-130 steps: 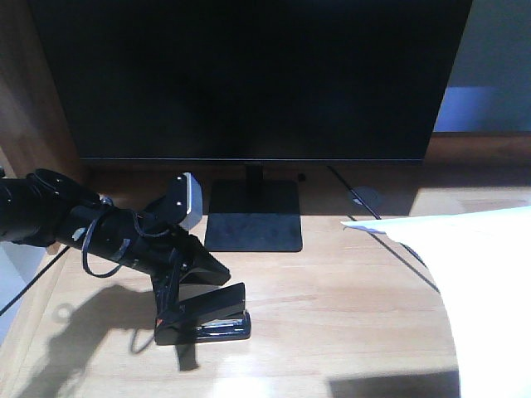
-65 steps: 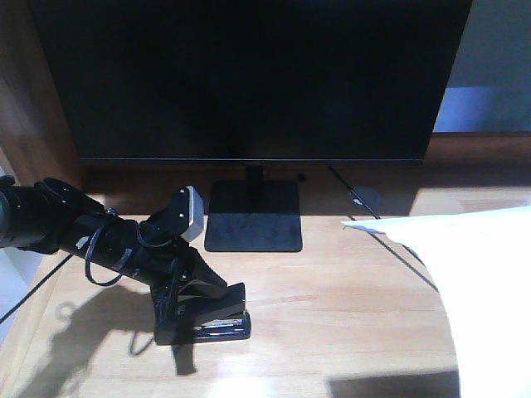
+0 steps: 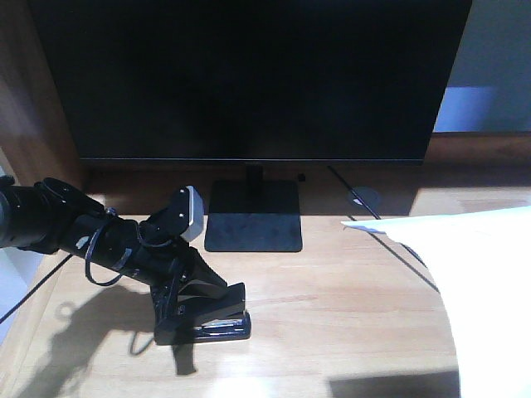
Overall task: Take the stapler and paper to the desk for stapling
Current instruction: 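Set the stapler down on the desk in front of the monitor stand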
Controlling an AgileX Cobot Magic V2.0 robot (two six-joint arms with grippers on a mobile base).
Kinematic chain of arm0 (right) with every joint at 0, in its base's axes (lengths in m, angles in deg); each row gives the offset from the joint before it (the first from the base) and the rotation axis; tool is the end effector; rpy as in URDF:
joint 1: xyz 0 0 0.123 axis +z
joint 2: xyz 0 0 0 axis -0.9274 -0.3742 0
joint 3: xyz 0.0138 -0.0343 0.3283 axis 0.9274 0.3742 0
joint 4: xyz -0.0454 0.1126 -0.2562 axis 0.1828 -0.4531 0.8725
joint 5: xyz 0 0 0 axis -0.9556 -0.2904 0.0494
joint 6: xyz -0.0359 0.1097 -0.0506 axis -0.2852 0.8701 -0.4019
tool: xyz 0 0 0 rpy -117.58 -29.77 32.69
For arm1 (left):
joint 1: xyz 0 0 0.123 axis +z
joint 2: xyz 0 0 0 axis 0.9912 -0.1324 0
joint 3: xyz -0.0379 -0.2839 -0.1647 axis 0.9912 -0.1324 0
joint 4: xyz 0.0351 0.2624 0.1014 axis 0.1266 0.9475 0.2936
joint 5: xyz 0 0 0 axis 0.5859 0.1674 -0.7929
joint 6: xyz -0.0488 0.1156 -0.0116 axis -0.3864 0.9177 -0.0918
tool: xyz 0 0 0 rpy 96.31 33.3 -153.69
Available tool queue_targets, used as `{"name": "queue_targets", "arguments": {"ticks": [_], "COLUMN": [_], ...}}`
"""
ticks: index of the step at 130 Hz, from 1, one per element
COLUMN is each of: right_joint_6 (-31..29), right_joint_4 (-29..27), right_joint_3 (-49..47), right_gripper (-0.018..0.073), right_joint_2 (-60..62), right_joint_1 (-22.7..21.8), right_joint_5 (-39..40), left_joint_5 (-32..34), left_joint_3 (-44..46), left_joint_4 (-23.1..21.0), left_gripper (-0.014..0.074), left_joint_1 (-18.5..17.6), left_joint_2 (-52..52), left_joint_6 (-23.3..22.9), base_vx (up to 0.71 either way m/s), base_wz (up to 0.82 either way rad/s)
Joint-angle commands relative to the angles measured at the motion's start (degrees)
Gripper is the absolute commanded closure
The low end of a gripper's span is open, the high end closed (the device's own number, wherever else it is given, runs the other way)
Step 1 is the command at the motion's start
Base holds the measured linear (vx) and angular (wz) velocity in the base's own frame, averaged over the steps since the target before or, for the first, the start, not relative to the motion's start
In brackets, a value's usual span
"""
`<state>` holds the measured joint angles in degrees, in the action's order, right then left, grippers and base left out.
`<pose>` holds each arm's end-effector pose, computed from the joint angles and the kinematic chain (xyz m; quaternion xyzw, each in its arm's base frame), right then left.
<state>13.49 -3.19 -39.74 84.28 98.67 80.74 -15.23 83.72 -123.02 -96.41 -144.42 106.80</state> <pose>0.0423 0.0093 0.3283 0.1793 0.3137 0.7265 0.5845 0.3494 -0.1825 0.1613 0.5707 0.7042 -0.3137 0.2827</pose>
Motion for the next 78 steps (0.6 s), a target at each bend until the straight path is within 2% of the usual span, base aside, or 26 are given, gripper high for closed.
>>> {"name": "queue_targets", "arguments": {"ticks": [1, 78], "right_joint_6": [-0.8, -0.8], "right_joint_4": [1.1, 1.1], "right_joint_3": [-1.6, -1.6], "right_gripper": [0.0565, 0.0565], "right_joint_2": [-0.7, -0.7], "right_joint_1": [-0.3, -0.3], "right_joint_5": [2.6, 2.6], "left_joint_5": [-2.1, -2.1], "left_joint_3": [0.8, 0.8], "left_joint_4": [-2.6, -2.6], "left_gripper": [0.0604, 0.0604], "left_joint_1": [-0.2, -0.2], "left_joint_2": [2.6, 2.6], "left_joint_6": [-0.6, -0.6], "base_vx": [0.00, 0.00], "base_wz": [0.00, 0.00]}}
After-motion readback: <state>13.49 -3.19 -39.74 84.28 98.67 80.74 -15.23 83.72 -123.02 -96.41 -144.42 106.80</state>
